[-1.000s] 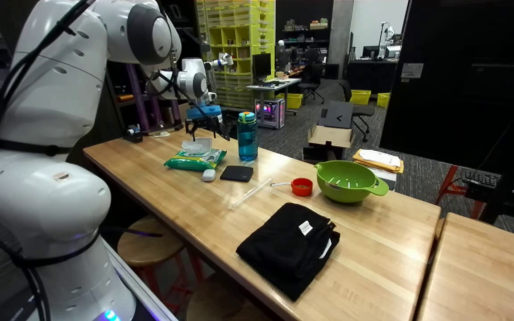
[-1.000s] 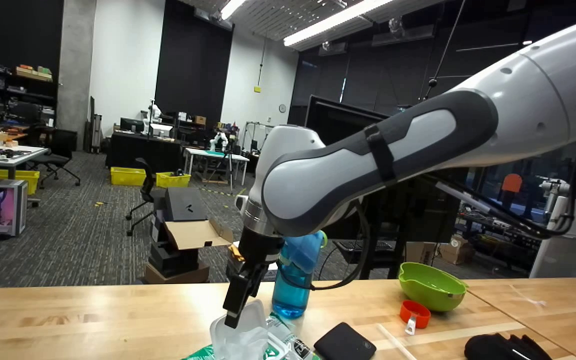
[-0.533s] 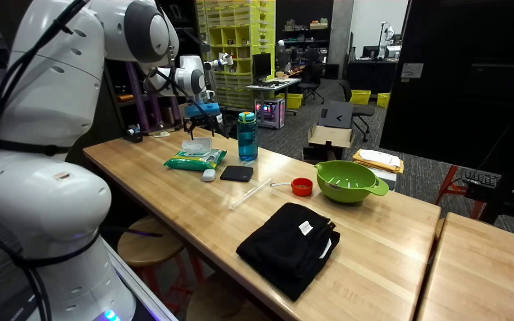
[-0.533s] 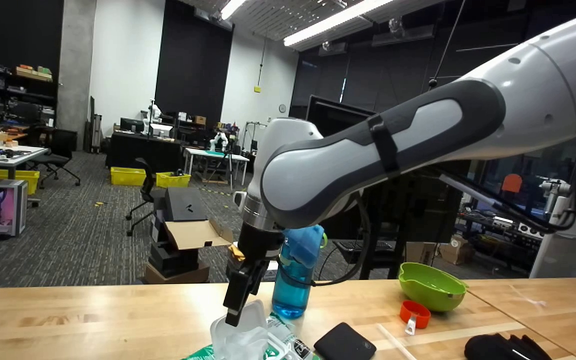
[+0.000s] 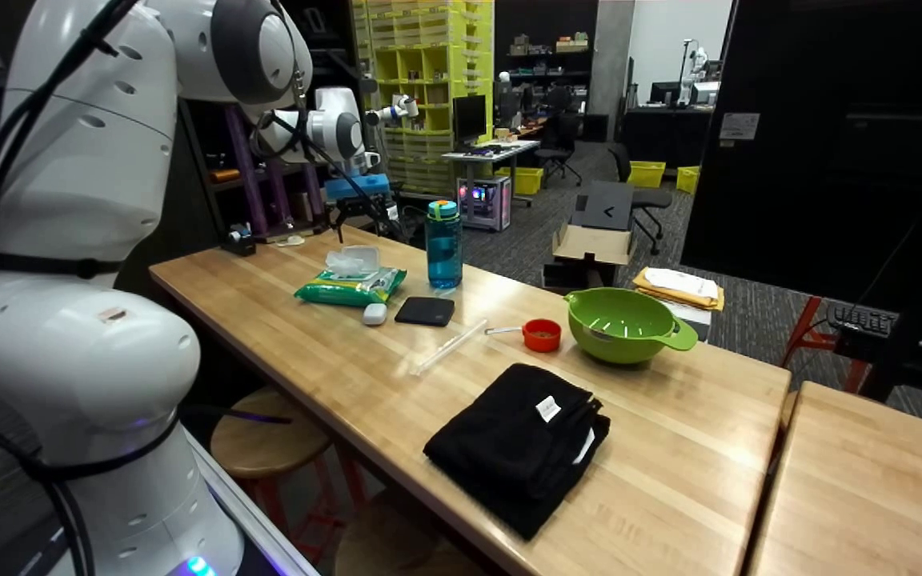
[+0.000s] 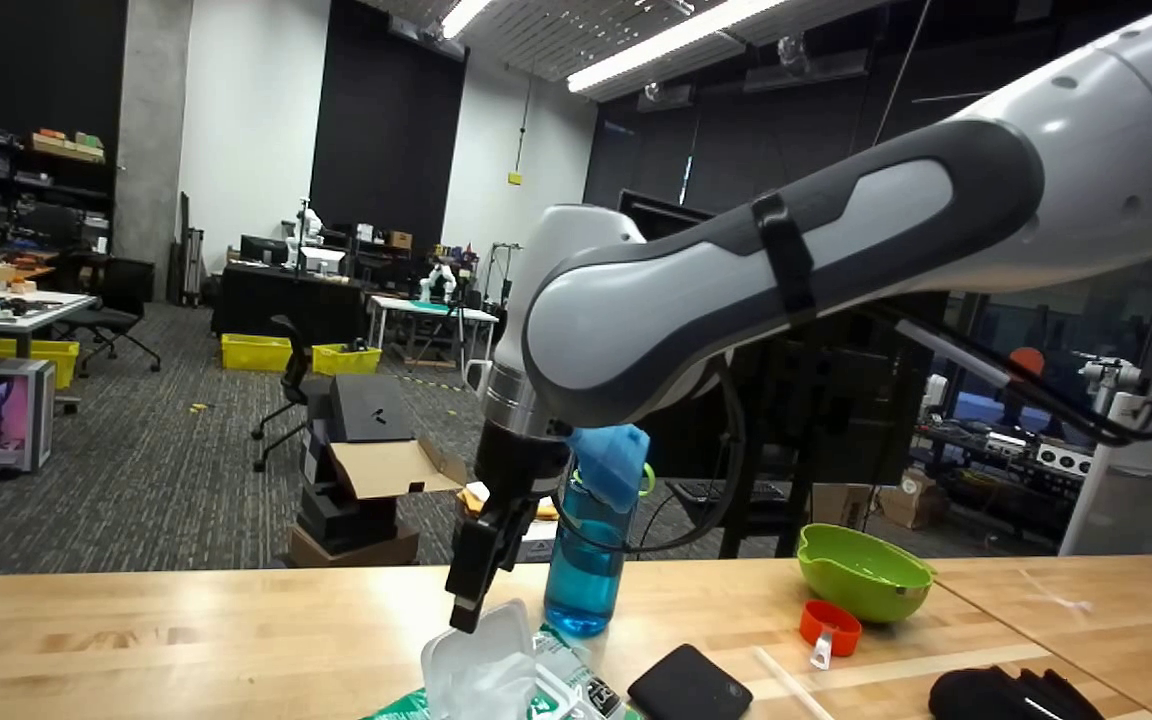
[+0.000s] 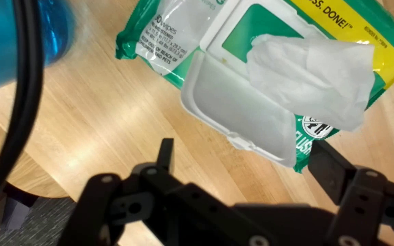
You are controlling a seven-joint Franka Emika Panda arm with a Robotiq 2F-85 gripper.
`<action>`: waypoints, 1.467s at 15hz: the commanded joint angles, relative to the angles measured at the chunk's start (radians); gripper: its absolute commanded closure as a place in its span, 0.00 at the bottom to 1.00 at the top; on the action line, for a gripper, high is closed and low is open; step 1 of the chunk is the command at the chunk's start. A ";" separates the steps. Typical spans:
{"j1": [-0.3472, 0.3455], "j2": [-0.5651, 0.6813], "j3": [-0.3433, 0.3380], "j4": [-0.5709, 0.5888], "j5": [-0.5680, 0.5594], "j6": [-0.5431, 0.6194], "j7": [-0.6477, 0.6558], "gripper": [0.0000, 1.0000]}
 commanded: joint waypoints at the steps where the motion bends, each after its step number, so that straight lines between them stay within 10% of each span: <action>1: 0.005 -0.045 0.007 -0.032 0.027 -0.023 -0.001 0.00; 22: -0.023 -0.032 0.050 -0.055 0.210 -0.153 -0.044 0.00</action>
